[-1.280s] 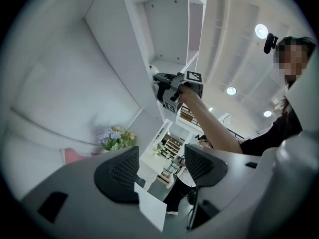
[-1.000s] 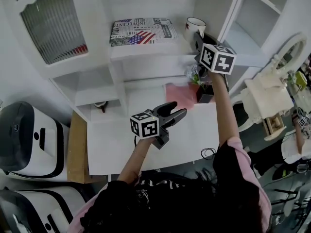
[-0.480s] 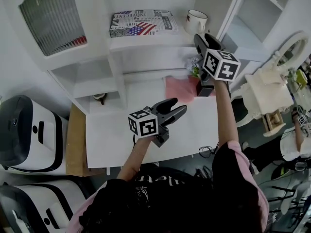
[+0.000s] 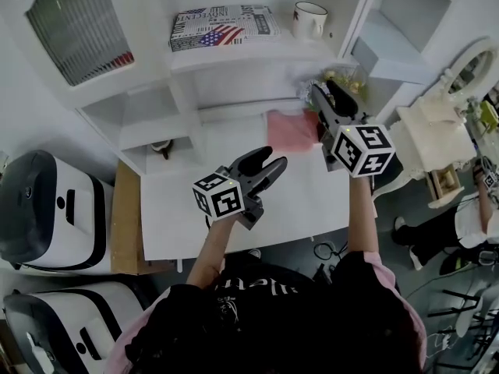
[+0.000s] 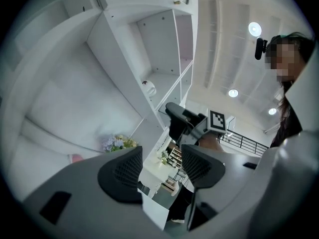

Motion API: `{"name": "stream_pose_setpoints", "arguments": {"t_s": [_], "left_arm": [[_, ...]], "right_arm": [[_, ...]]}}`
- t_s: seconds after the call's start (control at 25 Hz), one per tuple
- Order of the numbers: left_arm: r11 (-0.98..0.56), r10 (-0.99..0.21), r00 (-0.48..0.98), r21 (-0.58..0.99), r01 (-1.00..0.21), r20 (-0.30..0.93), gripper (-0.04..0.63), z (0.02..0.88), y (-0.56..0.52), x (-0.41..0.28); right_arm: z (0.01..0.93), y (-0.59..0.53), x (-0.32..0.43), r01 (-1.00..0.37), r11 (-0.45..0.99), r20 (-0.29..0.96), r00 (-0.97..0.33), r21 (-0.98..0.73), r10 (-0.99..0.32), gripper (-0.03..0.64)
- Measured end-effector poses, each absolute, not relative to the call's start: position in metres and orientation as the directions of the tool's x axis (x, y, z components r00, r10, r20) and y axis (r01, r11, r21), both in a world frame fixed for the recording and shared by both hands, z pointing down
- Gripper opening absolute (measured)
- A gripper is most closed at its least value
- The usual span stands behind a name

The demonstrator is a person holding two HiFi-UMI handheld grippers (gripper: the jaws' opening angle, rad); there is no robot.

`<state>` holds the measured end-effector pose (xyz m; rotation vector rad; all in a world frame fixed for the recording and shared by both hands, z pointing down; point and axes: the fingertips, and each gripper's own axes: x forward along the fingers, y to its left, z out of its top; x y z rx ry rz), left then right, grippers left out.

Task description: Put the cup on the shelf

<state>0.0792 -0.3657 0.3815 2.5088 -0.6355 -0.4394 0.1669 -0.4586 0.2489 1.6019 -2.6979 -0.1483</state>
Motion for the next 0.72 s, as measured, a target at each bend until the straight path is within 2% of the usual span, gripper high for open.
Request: {"name": "stream_pose_setpoints", "arguments": {"t_s": [0.2,0.72], "left_arm": [[-0.757,-0.509,0.849,0.544,-0.362,-0.143,0.25,0.391,-0.348,0.078],[-0.747,-0.503,0.863,0.526,-0.407,-0.047,0.227,0.432,-0.256,0.083]], "right_arm": [[0.291,-0.412,0.168,-0.854,0.515,-0.014,-0.517,0.071,-0.856,0.178],[0.387,-0.297,0.189,-0.85,0.502,0.073,-0.517,-0.158,-0.853,0.159]]}}
